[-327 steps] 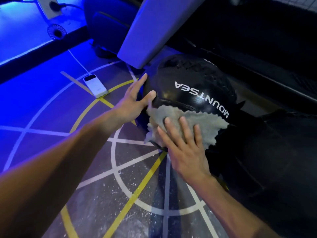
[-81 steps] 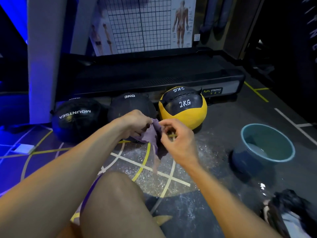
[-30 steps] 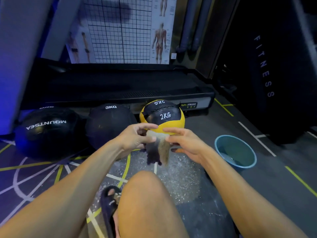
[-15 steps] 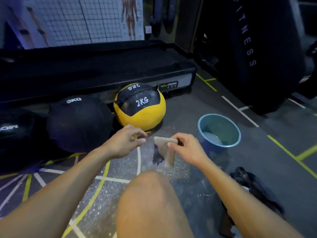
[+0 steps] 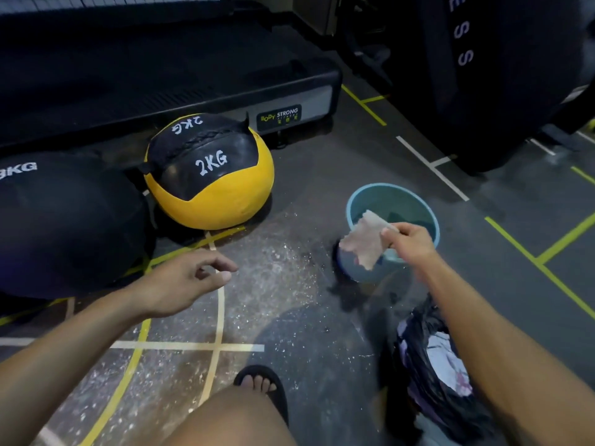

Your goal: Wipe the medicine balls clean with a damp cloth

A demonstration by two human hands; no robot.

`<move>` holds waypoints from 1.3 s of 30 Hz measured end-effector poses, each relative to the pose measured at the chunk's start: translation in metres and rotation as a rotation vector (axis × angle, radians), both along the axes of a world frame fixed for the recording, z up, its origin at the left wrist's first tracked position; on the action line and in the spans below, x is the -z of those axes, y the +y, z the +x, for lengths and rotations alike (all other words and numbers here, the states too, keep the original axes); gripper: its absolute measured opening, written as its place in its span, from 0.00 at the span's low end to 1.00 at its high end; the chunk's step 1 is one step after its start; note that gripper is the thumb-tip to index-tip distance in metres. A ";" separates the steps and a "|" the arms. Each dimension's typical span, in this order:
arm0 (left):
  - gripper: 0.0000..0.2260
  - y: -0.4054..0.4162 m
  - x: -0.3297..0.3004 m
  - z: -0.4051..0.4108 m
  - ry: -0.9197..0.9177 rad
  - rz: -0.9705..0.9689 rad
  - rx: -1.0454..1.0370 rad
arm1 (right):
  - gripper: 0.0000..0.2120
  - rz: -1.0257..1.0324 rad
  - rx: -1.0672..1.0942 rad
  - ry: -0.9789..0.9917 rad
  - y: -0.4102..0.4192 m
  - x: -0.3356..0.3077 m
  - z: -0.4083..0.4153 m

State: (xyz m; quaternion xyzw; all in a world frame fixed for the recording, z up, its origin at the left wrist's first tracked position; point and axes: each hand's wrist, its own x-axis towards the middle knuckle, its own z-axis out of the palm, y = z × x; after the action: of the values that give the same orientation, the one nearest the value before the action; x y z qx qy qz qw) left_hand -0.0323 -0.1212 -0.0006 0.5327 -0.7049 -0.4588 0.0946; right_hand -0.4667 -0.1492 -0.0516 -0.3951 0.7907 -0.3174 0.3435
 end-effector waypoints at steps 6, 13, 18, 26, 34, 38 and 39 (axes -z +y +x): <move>0.13 0.002 -0.007 0.012 0.031 0.034 -0.063 | 0.26 0.207 -0.131 0.205 -0.003 0.020 -0.004; 0.25 0.028 -0.031 0.044 0.033 -0.010 -0.106 | 0.09 0.208 -0.328 0.504 0.006 0.014 0.017; 0.17 0.057 -0.043 0.061 0.056 -0.005 -0.172 | 0.09 0.115 -0.359 0.633 0.005 0.022 0.022; 0.33 0.062 -0.038 0.084 0.014 0.017 -0.177 | 0.20 0.015 -0.287 0.535 0.000 0.041 0.025; 0.31 0.047 -0.022 0.074 -0.029 0.025 -0.163 | 0.03 -0.126 -0.264 0.668 0.006 0.044 0.039; 0.14 0.043 -0.018 0.058 -0.019 0.029 -0.156 | 0.05 -0.142 -0.305 0.599 0.005 0.044 0.037; 0.11 0.041 -0.016 0.056 -0.036 0.027 -0.143 | 0.06 -0.157 -0.302 0.608 0.005 0.045 0.036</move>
State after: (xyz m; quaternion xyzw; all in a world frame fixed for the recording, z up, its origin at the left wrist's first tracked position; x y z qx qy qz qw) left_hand 0.0234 -0.0798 0.0155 0.5911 -0.6604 -0.4505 0.1072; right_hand -0.4310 -0.1438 -0.0964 -0.6093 0.7626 -0.1908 0.1037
